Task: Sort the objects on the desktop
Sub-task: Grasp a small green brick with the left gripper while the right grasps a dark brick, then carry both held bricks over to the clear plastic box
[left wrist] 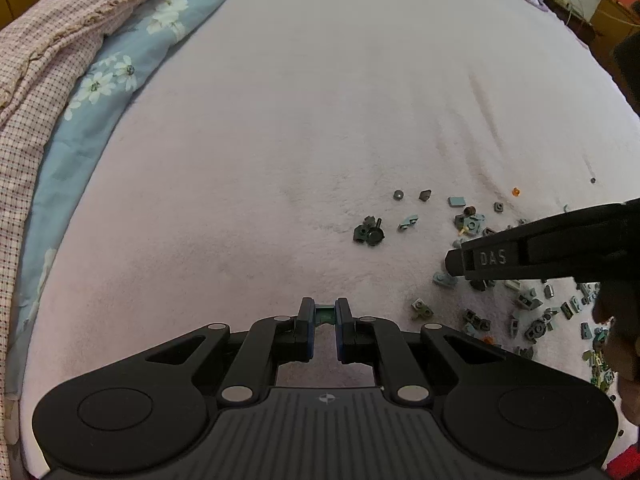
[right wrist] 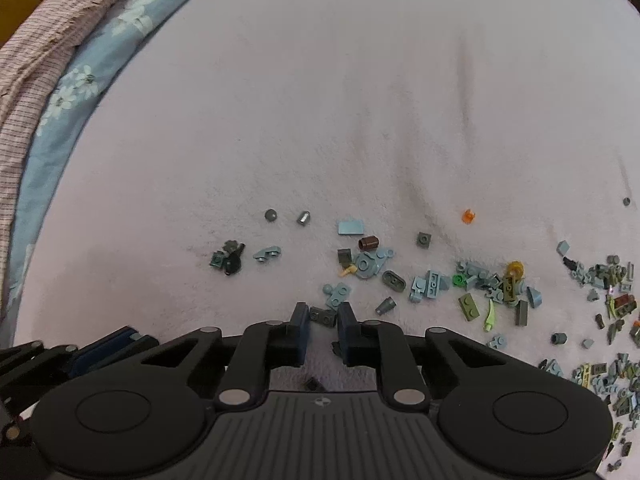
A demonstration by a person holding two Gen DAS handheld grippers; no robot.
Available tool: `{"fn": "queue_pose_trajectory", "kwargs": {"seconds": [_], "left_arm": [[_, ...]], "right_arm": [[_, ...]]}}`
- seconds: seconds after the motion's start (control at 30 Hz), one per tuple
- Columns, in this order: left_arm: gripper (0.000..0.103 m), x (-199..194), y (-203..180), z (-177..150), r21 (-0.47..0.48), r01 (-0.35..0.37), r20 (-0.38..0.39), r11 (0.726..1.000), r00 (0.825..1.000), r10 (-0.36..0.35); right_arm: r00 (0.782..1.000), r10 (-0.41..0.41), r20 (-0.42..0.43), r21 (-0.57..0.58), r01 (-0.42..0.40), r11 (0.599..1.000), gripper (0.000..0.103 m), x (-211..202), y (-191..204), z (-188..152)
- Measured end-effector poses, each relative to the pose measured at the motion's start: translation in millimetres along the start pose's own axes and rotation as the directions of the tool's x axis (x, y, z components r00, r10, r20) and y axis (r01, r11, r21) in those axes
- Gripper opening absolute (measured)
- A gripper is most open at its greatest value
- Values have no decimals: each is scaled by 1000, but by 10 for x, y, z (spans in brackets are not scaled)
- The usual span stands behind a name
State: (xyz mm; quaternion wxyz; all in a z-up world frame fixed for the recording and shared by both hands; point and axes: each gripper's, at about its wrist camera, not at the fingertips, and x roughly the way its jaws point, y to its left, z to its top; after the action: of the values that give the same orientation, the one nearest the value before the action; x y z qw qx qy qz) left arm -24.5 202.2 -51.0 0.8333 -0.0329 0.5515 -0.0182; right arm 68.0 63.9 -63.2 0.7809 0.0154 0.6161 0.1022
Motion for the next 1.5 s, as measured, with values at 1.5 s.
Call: {"fn": "queue_pose_trajectory", "kwargs": {"seconds": [1.5], "left_arm": [[12, -1747, -3212, -12, 411, 165, 182, 896, 949, -259]], "right_arm": [[884, -49, 465, 200, -51, 978, 17, -3266, -2339, -1931]]}}
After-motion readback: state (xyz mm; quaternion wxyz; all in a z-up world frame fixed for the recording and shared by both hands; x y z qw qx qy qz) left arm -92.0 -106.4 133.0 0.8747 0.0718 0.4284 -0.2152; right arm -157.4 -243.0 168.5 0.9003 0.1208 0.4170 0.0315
